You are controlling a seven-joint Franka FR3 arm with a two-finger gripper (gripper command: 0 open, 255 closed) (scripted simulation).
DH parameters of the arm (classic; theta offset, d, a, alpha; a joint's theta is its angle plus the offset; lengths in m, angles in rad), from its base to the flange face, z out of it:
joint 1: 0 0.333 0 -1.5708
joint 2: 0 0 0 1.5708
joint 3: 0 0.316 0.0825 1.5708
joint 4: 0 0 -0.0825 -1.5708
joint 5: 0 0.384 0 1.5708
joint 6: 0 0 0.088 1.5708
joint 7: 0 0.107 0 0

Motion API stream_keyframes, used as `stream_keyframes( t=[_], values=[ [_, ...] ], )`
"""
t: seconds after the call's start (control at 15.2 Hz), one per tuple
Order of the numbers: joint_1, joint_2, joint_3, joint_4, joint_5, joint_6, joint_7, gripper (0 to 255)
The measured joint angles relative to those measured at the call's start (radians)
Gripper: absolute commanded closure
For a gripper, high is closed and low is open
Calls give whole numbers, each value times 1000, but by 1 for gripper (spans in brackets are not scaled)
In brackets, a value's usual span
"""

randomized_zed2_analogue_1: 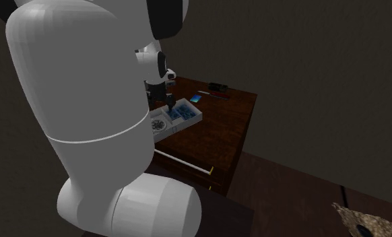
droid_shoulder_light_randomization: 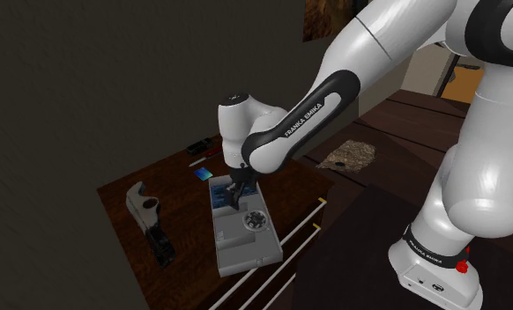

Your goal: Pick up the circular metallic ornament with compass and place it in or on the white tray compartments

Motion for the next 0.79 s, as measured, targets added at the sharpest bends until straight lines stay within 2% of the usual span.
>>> stream_keyframes(
  t=[0.59,0.66,0.73,0.79],
  values=[
    [0,0,0,0,0,0,0,255],
    [0,0,0,0,0,0,0,0],
    [0,0,0,0,0,0,0,0],
    [24,23,6,36,-45,-44,25,0]
  ],
)
